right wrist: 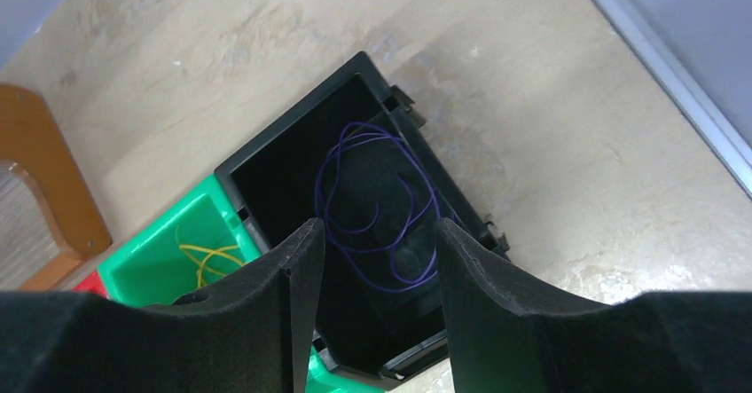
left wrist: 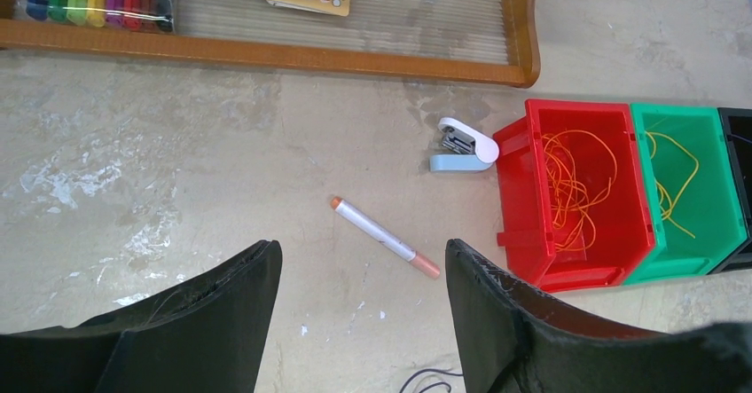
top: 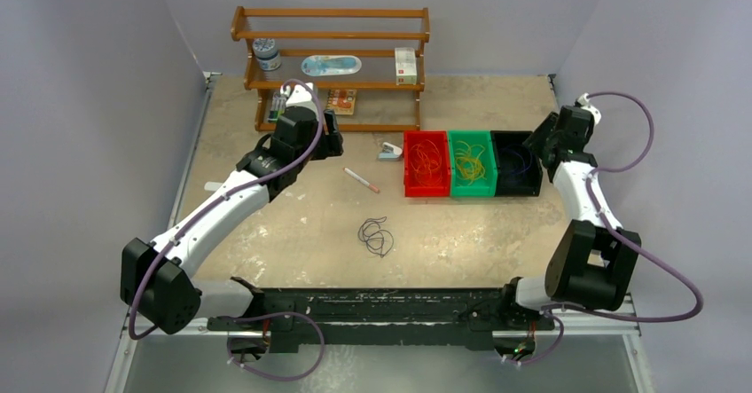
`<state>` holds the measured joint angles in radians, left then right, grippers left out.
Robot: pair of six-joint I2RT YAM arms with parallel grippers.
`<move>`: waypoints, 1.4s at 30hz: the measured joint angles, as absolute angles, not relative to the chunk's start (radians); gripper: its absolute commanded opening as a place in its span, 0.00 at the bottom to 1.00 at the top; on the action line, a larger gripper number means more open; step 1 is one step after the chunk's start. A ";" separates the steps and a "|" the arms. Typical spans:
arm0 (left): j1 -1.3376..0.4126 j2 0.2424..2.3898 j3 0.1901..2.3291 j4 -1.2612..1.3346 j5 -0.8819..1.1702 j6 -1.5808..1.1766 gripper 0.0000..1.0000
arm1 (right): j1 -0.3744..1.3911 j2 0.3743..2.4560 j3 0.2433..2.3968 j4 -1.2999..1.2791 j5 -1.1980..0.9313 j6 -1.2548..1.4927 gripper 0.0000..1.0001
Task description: Untangle the cables
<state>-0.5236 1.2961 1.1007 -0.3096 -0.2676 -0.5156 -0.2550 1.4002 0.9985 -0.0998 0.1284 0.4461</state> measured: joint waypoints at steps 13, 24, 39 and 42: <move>-0.529 1.332 1.035 -0.310 -0.139 -0.537 0.66 | -0.061 1.375 1.051 -0.087 -0.048 0.310 0.53; -0.779 1.383 0.945 -0.335 -0.055 -0.466 0.65 | 0.019 1.332 1.028 -0.054 -0.174 0.218 0.55; -0.877 1.510 0.891 -0.353 -0.078 -0.414 0.60 | 0.022 1.320 0.983 -0.022 -0.262 0.173 0.56; -0.880 1.528 0.891 -0.350 -0.111 -0.415 0.58 | 0.022 1.319 0.973 -0.017 -0.270 0.171 0.56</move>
<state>-0.8799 1.5280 0.8913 -0.3504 -0.1112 -0.4149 0.0216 1.3186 0.9733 -0.0166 -0.2699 0.1707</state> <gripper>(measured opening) 0.602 0.559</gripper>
